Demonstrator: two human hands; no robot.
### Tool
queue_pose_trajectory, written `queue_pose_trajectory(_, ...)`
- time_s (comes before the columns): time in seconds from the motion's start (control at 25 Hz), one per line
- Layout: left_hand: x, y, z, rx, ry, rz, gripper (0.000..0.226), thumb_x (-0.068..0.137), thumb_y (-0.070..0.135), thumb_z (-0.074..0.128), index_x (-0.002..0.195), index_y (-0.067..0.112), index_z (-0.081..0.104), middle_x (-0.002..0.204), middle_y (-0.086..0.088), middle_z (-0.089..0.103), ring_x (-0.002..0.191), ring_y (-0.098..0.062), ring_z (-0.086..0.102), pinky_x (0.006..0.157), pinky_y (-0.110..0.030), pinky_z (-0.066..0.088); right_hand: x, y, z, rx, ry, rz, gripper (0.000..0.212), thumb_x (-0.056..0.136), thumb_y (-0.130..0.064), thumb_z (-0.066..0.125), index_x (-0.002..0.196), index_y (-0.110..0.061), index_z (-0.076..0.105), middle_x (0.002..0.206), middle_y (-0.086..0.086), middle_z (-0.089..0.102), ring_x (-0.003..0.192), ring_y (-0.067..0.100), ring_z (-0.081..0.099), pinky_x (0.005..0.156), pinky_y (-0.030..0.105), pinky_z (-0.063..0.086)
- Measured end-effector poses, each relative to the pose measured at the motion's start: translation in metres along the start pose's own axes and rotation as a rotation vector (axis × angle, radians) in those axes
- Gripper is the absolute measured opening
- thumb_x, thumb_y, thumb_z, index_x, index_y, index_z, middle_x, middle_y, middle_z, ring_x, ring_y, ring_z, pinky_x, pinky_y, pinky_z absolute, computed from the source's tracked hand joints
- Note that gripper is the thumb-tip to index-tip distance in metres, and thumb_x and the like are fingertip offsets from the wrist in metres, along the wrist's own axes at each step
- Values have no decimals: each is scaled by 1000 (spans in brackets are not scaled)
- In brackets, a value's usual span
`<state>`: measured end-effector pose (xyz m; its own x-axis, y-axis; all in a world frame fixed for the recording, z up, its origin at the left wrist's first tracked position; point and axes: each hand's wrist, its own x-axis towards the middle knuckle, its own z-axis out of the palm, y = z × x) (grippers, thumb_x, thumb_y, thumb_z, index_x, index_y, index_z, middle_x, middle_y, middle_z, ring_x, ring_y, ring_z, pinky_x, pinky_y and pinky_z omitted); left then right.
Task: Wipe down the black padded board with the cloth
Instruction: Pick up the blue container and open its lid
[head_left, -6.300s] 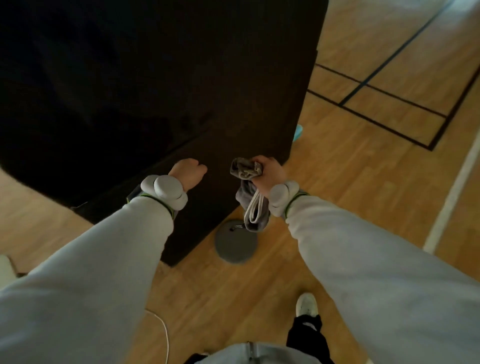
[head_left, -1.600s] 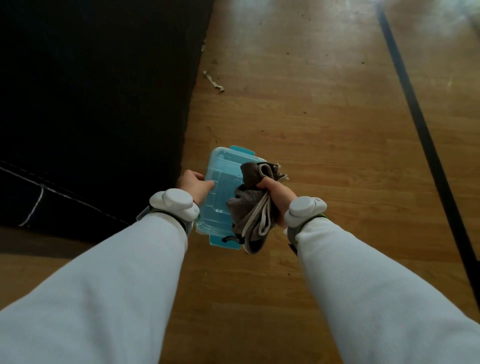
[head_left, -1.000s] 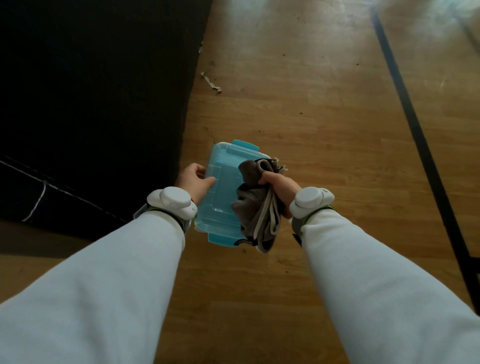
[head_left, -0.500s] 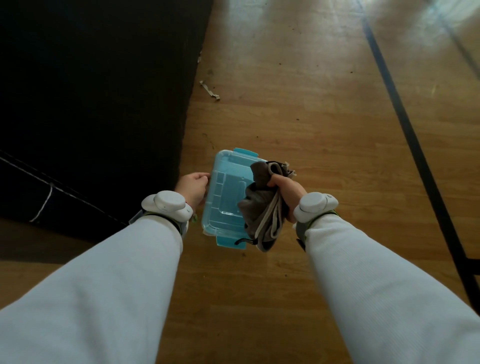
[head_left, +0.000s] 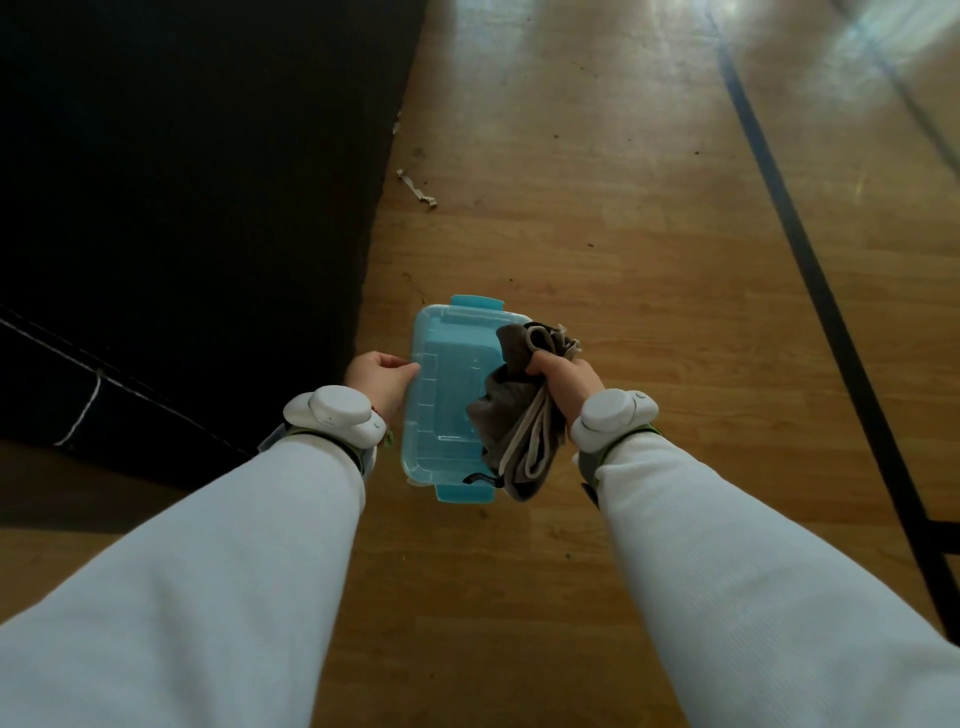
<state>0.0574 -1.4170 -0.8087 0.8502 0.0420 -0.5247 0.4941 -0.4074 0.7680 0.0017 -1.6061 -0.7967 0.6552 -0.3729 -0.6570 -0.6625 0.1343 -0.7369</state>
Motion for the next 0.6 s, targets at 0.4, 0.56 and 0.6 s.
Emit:
queue_pose_trajectory(0.4,-5,4,-3,183,42,176,37,86,11,63,122,7,54,118,-10,60,101,-22,57,86,-33,48,-2,-4,-7,41,0,-89,14,81,-13,58,95,-12,61,85,9,65,83,26,62,82,37,50)
queue_pose_trajectory(0.56,-3,14,-6,259,129,239,27,90,17,57,116,10,56,115,-7,61,97,-21,55,81,-30,43,-2,-4,-14,115,-48,-130,15,81,-7,55,93,-12,63,87,11,66,87,31,64,83,41,52)
queue_pose_trajectory(0.6,-2,17,-6,290,140,252,25,91,19,55,115,11,57,114,-6,61,95,-20,55,79,-30,43,-2,-3,-15,136,-60,-141,16,81,-5,54,93,-12,63,85,11,66,85,30,64,82,40,52)
